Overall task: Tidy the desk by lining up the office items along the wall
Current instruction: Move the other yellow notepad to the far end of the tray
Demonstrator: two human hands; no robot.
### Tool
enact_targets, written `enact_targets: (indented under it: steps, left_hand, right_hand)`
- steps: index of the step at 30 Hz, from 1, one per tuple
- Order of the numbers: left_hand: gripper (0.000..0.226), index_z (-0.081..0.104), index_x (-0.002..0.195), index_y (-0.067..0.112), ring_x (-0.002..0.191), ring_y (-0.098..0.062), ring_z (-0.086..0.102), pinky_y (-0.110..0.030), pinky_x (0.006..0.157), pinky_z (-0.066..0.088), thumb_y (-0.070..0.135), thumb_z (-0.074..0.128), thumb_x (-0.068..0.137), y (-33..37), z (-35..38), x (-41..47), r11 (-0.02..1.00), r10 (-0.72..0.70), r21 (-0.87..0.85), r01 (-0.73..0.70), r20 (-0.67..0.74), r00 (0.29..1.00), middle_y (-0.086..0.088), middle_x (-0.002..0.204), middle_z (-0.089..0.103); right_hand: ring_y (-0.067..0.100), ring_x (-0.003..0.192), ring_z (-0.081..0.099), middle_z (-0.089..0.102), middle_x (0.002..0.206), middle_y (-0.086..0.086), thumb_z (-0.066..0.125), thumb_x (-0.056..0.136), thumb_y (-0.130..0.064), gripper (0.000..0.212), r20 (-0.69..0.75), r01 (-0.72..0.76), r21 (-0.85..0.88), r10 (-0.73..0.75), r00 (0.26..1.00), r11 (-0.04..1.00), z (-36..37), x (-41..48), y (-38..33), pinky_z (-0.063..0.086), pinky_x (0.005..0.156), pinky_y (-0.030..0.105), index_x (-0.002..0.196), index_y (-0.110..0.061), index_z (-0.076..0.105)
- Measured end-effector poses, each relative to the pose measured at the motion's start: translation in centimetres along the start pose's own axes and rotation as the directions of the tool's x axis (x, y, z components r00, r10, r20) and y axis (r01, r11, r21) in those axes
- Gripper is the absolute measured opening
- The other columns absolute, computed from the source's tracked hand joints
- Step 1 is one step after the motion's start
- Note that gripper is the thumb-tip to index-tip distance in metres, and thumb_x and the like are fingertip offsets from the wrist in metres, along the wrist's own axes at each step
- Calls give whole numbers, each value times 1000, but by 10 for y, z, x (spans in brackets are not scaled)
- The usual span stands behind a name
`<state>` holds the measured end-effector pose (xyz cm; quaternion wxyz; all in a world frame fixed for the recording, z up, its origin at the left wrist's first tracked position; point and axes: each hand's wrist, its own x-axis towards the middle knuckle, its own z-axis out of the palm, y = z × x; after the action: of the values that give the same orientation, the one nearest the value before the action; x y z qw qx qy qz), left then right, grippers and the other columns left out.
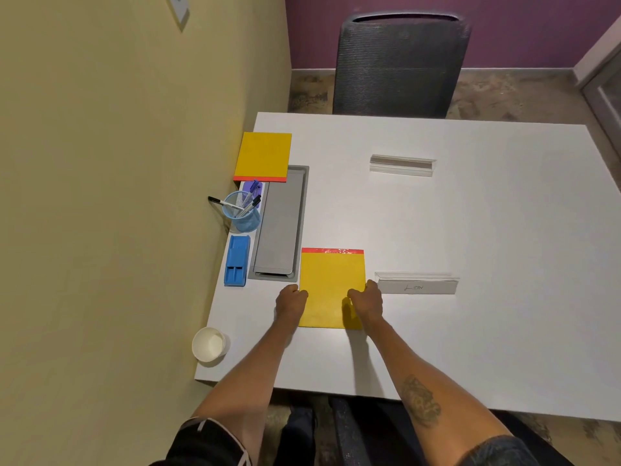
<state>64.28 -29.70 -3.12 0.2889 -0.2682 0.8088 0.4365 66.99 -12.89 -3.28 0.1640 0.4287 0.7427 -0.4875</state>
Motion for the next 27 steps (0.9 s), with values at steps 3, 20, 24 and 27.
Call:
enact_targets:
  steps: [3, 20, 24, 27]
  left_hand:
    - [25, 64, 108, 1, 77, -24, 54, -27, 68, 39, 16, 55, 89, 7, -3, -10, 999, 29, -22, -29, 8, 1000, -12, 96, 62]
    - [38, 45, 141, 12, 123, -31, 53, -38, 98, 45, 15, 42, 103, 16, -13, -20, 991, 95, -89, -99, -48, 994, -13, 139, 53]
    - [37, 47, 139, 13, 120, -33, 54, -41, 98, 46, 16, 42, 103, 16, -20, -17, 986, 121, -109, -125, -43, 992, -15, 137, 54]
    - [36, 48, 138, 11, 118, -34, 54, -37, 94, 46, 15, 42, 102, 18, -28, -16, 979, 172, -112, -171, -1, 985, -16, 132, 56]
  right_hand:
    - [25, 82, 49, 51, 86, 5, 61, 78, -13, 25, 18, 41, 18, -42, 999, 999, -5, -8, 0, 40, 62, 30, 98, -11, 45]
    - [25, 89, 52, 55, 102, 12, 54, 88, -11, 28, 122, 205, -184, -185, 975, 961, -7, -25, -6, 47, 79, 41, 113, -2, 48]
    - [29, 131, 48, 47, 145, 13, 53, 91, -14, 57, 135, 269, -126, -252, 958, 955, -11, -29, -24, 41, 107, 41, 145, -8, 37]
    - [29, 135, 45, 45, 148, 12, 53, 92, -19, 58, 146, 316, -131, -297, 944, 940, -16, -25, -42, 38, 110, 41, 147, -11, 36]
